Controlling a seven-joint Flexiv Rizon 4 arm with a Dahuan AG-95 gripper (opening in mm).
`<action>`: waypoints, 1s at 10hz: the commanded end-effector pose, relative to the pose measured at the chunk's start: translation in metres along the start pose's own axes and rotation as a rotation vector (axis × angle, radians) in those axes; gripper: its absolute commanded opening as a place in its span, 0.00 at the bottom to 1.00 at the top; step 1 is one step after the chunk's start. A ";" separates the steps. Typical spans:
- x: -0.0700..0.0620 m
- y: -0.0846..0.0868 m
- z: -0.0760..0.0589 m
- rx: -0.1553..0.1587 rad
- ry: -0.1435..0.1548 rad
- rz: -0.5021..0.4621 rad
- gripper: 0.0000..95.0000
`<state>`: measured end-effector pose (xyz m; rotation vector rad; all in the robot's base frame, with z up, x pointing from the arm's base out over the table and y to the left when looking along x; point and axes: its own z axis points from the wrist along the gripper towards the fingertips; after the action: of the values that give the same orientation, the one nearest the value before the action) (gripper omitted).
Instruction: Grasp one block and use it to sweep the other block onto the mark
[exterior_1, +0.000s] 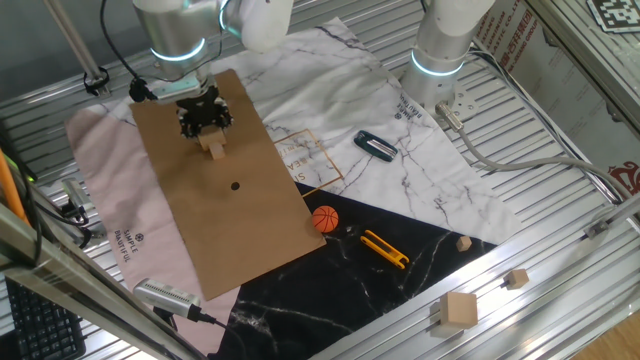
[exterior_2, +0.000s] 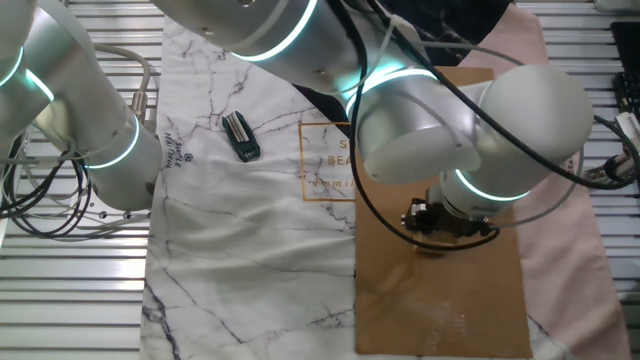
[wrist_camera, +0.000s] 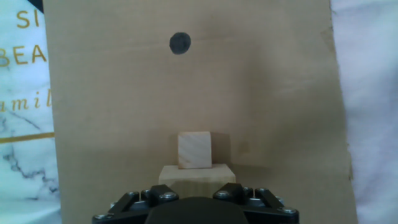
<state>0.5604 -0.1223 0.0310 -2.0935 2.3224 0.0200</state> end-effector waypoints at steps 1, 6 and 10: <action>-0.005 -0.001 0.002 -0.001 -0.004 0.000 0.00; -0.019 -0.001 0.004 0.001 0.000 -0.004 0.00; -0.028 0.001 0.004 -0.001 0.001 -0.006 0.00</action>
<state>0.5624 -0.0931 0.0278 -2.1050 2.3155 0.0198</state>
